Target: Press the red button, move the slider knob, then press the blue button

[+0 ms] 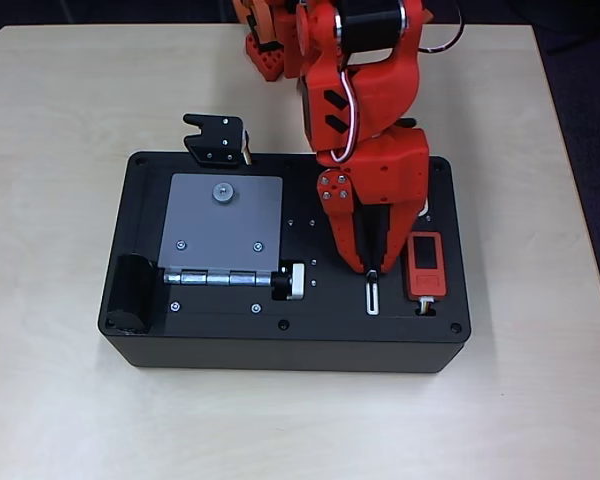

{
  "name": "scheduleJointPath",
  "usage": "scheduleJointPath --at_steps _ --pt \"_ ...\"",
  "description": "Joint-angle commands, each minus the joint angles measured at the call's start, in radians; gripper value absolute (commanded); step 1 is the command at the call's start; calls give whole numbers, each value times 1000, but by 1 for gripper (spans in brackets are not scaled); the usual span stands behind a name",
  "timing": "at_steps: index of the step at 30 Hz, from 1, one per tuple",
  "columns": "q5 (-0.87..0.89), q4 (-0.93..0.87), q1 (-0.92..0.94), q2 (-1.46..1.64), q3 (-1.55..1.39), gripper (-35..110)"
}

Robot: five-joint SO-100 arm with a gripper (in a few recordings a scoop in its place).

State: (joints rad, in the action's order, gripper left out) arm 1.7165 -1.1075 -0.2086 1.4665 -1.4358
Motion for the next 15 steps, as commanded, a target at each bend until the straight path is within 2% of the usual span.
scheduleJointPath --at_steps 1,15 --pt "-3 -15 11 -6 32 0" --pt "-20 -21 32 -69 97 0"
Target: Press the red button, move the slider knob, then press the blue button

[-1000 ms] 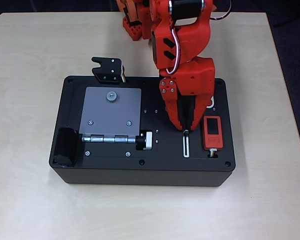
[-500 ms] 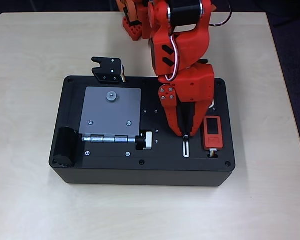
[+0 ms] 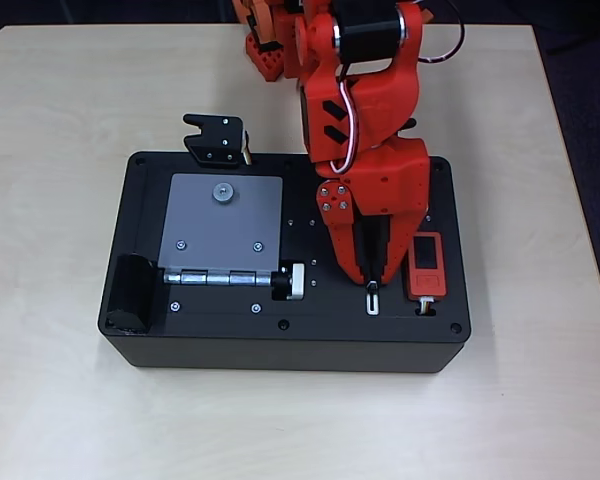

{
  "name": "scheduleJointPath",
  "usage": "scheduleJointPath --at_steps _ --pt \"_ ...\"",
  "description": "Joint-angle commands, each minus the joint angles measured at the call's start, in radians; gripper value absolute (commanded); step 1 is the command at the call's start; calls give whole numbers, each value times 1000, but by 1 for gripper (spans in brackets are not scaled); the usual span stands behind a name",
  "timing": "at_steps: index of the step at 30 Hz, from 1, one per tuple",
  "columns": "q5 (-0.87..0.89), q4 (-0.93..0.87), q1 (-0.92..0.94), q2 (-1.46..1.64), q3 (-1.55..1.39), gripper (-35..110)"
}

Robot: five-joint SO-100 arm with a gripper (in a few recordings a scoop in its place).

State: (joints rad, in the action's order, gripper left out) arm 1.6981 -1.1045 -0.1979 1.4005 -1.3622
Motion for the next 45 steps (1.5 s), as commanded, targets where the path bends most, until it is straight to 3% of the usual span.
scheduleJointPath --at_steps 1,28,33,45 --pt "-5 -25 23 -9 32 0" --pt "-34 -77 52 -143 221 0" --pt "-17 -176 23 -97 279 0" --pt "17 -227 -94 83 262 5"
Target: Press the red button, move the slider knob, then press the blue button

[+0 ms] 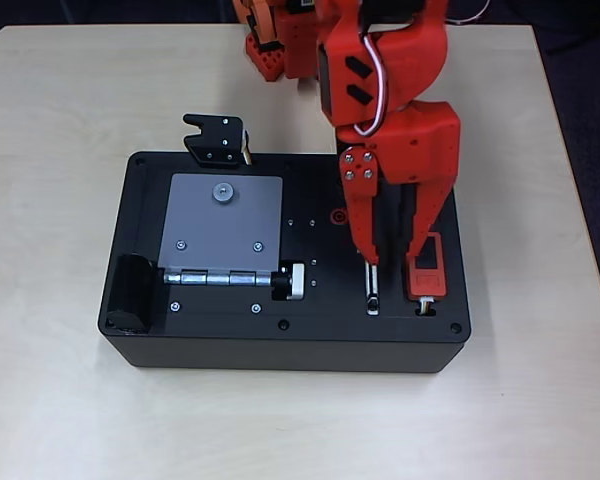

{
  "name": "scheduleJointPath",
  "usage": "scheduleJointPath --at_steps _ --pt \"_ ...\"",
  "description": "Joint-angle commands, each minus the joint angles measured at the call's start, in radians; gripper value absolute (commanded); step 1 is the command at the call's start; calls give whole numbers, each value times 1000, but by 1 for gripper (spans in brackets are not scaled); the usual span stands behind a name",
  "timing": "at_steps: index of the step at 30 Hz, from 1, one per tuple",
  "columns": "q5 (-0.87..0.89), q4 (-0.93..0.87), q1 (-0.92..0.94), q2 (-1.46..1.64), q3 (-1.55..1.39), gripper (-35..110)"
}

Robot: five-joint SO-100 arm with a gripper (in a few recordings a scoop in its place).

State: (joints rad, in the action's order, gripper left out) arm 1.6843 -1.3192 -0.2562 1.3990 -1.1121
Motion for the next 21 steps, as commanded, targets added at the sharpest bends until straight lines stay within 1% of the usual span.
scheduleJointPath --at_steps 1,4,8,11,15,17,19,21 --pt "43 -15 -46 94 12 3" --pt "69 -21 -71 109 21 0" --pt "71 -32 -103 112 54 0" --pt "138 -57 -147 110 86 7" --pt "265 -218 -221 17 301 22" --pt "314 -334 -249 -51 446 26" --pt "354 -449 -267 -114 575 27" --pt "380 -482 -284 -115 577 30"
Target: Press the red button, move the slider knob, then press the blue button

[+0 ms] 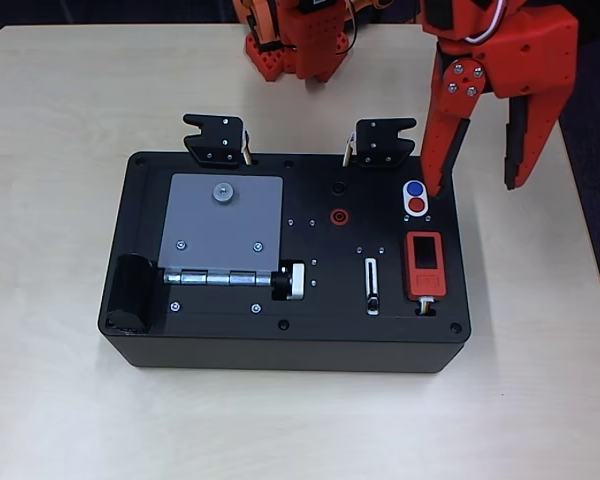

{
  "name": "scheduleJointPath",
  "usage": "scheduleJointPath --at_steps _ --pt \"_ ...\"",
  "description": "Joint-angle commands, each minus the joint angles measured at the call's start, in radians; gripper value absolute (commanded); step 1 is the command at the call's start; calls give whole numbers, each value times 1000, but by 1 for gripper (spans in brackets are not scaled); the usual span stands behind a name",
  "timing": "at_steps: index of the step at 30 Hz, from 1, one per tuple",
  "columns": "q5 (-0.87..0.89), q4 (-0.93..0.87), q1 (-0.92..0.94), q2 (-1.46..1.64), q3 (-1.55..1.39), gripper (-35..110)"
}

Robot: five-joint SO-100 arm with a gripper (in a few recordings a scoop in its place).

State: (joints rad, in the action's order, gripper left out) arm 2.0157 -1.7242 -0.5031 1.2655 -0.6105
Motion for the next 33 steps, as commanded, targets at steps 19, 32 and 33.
scheduleJointPath --at_steps 19,32,33 --pt "15 -54 -17 190 -388 51" --pt "-147 26 103 330 -653 52" --pt "-150 37 106 333 -667 52"
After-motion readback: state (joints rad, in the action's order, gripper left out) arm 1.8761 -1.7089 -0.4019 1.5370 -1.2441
